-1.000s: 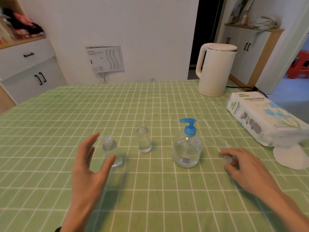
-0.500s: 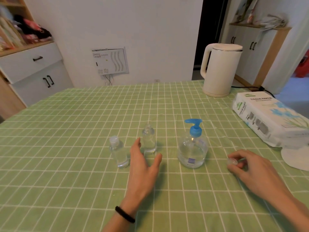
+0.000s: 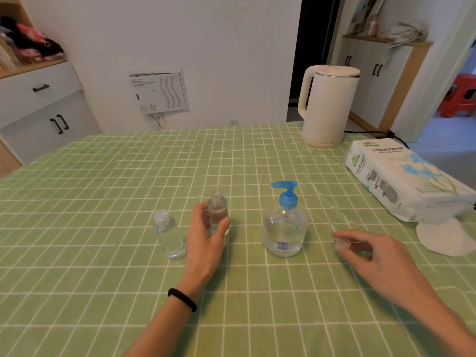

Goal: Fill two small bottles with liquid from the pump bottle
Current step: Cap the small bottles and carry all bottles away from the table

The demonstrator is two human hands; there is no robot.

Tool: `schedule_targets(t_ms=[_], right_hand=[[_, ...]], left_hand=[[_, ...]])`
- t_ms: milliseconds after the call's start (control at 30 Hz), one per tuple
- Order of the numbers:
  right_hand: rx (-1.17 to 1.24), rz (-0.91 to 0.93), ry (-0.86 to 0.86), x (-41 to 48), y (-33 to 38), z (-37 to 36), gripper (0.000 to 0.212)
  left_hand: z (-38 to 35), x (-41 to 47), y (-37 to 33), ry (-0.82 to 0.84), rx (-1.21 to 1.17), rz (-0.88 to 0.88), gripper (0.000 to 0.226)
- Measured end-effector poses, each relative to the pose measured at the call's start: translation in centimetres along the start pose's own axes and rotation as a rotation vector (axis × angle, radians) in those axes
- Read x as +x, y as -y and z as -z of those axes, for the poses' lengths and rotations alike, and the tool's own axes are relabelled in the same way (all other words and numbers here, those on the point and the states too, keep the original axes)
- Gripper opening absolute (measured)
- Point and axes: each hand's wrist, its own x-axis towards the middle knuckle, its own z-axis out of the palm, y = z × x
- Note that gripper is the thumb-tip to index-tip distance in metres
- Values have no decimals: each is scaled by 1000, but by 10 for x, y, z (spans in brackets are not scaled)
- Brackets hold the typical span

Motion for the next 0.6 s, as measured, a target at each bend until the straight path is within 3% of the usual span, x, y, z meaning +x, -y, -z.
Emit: schedule_targets(t_ms=[167, 400, 600], right_hand=[[57, 47, 58, -8, 13, 2, 23], [318, 3, 155, -32, 42, -10, 15], [433, 97, 261, -45, 69, -16, 16]], left_hand=[[8, -20, -11, 81, -25, -53, 35], [19, -69, -28, 217, -63, -84, 45], [18, -91, -33, 261, -37, -68, 46]])
